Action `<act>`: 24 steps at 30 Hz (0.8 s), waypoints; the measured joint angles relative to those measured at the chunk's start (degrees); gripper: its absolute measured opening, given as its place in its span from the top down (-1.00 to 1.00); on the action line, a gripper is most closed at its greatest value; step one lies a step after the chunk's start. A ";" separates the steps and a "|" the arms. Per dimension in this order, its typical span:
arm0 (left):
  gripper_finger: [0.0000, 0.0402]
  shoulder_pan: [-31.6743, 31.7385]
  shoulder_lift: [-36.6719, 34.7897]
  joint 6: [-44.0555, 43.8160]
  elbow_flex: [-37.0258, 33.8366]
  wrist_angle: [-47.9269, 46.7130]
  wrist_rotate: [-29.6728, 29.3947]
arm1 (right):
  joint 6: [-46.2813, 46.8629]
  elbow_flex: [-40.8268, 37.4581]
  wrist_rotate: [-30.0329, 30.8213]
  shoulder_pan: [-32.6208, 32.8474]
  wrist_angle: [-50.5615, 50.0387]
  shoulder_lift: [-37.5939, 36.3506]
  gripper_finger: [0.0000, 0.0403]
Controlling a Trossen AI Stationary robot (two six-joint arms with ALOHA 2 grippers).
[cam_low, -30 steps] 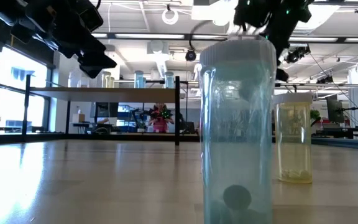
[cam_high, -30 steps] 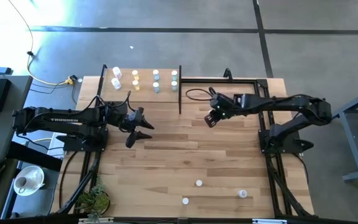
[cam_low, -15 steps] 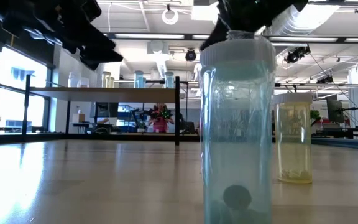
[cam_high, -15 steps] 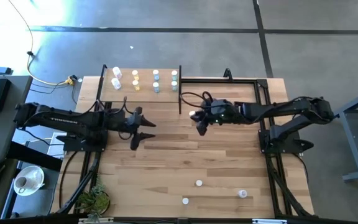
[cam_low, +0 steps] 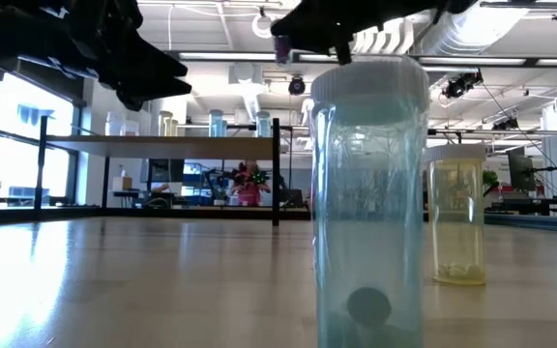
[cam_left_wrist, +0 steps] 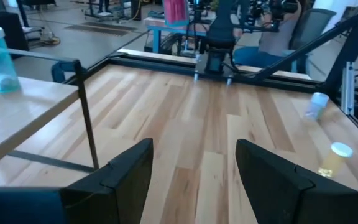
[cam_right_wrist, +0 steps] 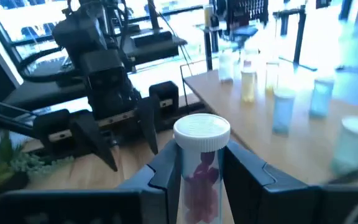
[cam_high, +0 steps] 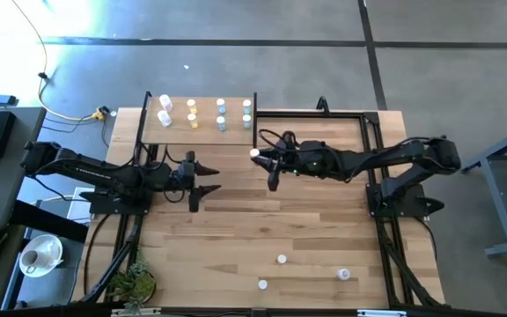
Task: Pick and place medicine bottles onto shelf by color
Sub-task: Put the blue pill bottle on the shelf aligned with the other blue pill bottles
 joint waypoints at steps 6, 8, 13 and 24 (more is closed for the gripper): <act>-0.10 -0.42 -1.29 0.89 -0.02 -0.66 0.06 | -6.55 0.00 -0.02 0.00 14.36 6.50 0.57; -0.10 -0.85 -2.19 1.17 -0.02 -1.67 0.18 | -8.48 -0.02 -0.03 0.00 18.28 8.70 0.57; -0.10 -2.46 -4.73 1.54 -0.02 -5.93 2.61 | -11.93 -0.02 -0.08 -0.42 29.43 14.41 0.57; -0.10 -5.97 -7.95 1.53 -0.02 -13.74 4.80 | -16.53 10.20 0.13 -2.25 34.03 26.86 0.57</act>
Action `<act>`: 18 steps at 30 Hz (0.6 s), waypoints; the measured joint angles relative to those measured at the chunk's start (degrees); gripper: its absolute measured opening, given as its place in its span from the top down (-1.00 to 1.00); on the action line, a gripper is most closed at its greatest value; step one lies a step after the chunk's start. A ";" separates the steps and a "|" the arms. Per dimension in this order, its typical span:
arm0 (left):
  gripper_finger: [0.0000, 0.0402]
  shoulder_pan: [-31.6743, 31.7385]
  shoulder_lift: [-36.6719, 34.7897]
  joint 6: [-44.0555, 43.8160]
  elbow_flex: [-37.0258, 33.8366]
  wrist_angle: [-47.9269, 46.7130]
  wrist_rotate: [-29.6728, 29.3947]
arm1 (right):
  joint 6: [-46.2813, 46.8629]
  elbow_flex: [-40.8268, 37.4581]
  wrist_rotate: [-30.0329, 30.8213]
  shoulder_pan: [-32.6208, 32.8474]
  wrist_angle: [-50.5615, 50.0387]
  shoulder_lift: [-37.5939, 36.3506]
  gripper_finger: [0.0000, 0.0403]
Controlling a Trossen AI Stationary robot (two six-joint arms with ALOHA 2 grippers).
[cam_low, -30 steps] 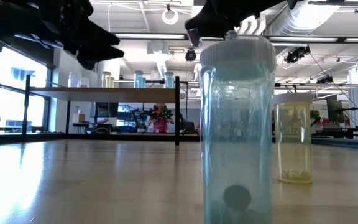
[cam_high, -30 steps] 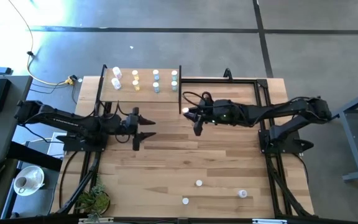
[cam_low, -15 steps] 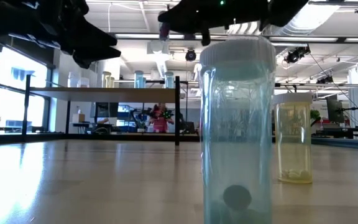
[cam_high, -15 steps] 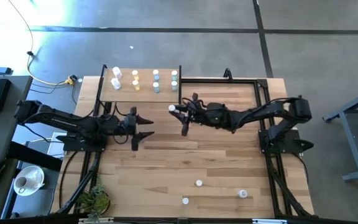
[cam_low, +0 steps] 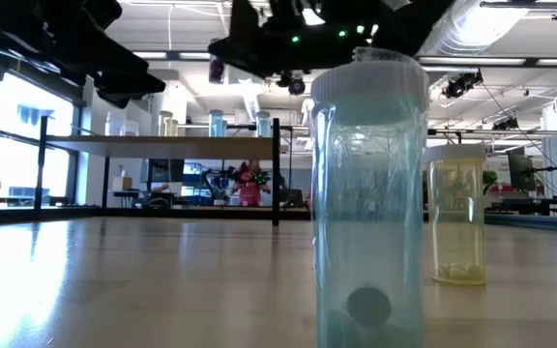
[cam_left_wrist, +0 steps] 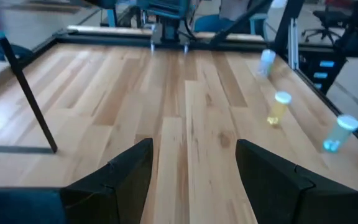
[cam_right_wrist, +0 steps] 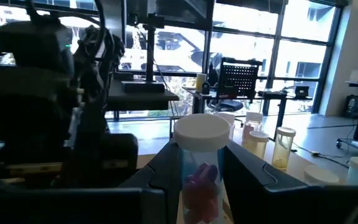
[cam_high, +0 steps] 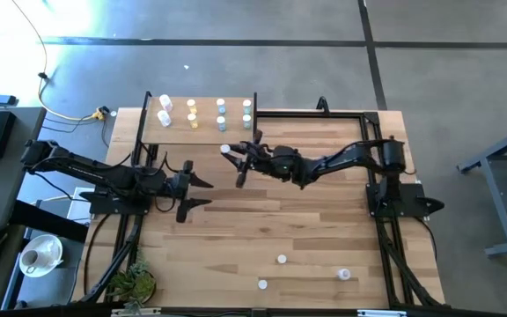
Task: Pick and place medicine bottles onto shelf by color
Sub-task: Put the blue pill bottle on the shelf aligned with the other blue pill bottles
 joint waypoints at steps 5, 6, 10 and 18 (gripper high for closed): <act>-0.10 -0.84 0.01 0.00 0.00 -1.64 0.00 | -0.07 4.99 4.43 -0.71 -0.90 4.26 0.57; -0.10 -0.97 0.01 0.00 0.00 -1.81 -0.02 | -0.06 5.92 4.56 -0.91 -1.38 5.00 0.57; -0.10 -1.04 0.01 0.08 0.00 -1.78 -0.08 | -0.02 10.93 4.97 -1.29 -4.57 8.17 0.57; -0.10 -1.02 0.03 0.44 0.00 -2.20 -0.11 | -0.29 20.52 11.35 -1.47 -16.97 12.39 0.57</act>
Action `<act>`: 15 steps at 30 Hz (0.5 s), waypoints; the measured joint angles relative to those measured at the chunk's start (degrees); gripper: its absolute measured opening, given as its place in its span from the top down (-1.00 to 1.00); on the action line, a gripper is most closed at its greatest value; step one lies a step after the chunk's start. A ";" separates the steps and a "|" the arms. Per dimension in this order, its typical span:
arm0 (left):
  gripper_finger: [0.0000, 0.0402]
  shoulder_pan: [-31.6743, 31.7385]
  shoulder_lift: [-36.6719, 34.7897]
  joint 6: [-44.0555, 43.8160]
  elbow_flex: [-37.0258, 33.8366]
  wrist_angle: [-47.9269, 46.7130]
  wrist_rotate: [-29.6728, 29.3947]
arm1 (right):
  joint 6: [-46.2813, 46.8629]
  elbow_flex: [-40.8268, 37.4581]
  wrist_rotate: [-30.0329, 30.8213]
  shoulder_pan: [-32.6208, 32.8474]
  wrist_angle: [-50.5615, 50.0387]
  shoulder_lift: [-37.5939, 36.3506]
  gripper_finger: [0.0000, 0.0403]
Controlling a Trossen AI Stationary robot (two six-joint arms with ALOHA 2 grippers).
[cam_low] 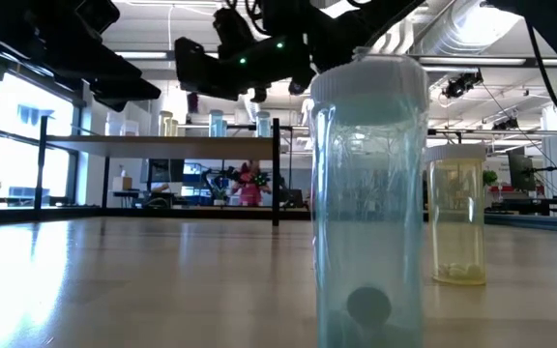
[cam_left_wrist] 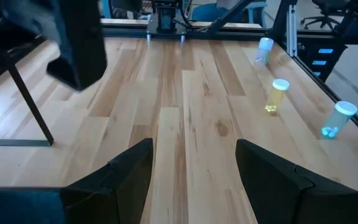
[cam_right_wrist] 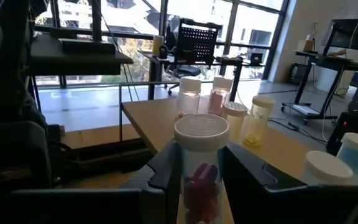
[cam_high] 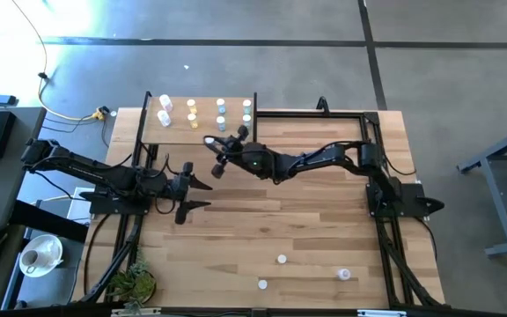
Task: Pick and place medicine bottles onto shelf by color
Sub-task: Put the blue pill bottle on the shelf aligned with the other blue pill bottles
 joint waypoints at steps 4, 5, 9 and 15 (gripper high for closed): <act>-0.10 0.00 0.00 0.00 0.00 -0.03 0.02 | 0.67 1.14 1.68 -0.51 -1.02 1.18 0.57; -0.10 0.00 0.00 0.00 0.00 -0.03 0.03 | 1.25 1.12 2.40 -0.65 -1.15 1.22 0.57; -0.10 -0.01 0.00 0.00 0.00 -0.19 0.65 | 2.97 1.12 4.21 -1.32 -2.56 1.22 0.57; -0.10 0.00 0.00 0.00 0.00 -0.20 1.53 | 3.61 1.12 3.96 -2.48 -4.53 1.22 0.57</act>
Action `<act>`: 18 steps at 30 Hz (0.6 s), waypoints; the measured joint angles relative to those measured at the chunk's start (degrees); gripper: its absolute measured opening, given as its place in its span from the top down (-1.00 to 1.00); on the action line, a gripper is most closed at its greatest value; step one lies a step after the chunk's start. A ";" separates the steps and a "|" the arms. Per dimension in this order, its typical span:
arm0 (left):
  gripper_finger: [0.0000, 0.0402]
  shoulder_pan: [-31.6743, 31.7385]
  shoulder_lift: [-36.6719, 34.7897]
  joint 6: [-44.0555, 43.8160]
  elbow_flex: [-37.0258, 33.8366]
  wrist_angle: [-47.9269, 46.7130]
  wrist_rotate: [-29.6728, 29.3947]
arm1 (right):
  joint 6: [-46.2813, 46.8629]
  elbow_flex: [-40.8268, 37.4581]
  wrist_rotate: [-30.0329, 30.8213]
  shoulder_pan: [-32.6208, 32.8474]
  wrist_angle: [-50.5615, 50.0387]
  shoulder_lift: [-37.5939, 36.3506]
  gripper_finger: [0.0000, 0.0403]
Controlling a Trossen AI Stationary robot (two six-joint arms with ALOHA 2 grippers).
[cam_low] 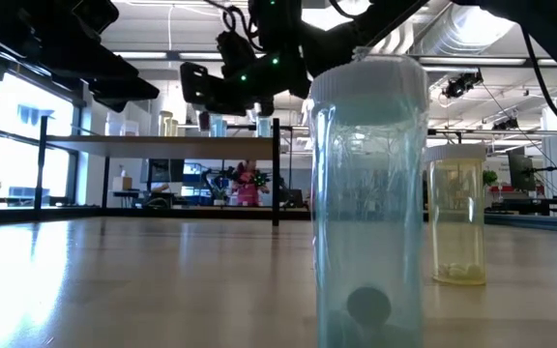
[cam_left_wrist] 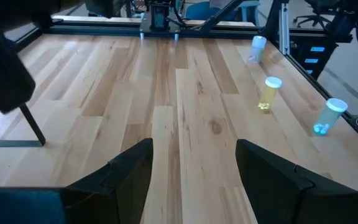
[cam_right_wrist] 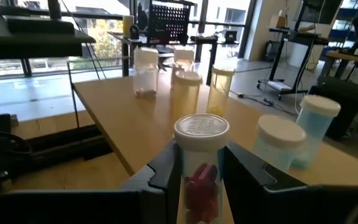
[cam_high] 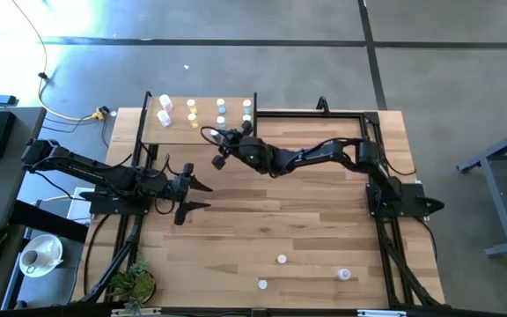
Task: Pick and place medicine bottles onto shelf by color
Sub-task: Put the blue pill bottle on the shelf aligned with the other blue pill bottles
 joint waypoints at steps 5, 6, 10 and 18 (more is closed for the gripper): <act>-0.10 -0.02 0.00 0.00 0.00 0.00 0.02 | 2.70 -0.02 -1.52 -0.88 -2.15 0.00 0.57; -0.10 0.00 0.00 0.00 0.00 0.00 0.02 | 2.76 -0.02 -1.55 -0.94 -2.16 0.00 0.57; -0.10 0.00 0.00 0.01 0.00 -0.04 0.02 | 2.76 -0.02 -1.53 -1.02 -2.25 0.00 0.57; -0.10 0.00 0.02 0.00 0.00 -0.45 0.11 | 2.45 -0.02 -0.05 -0.93 -2.64 0.00 0.47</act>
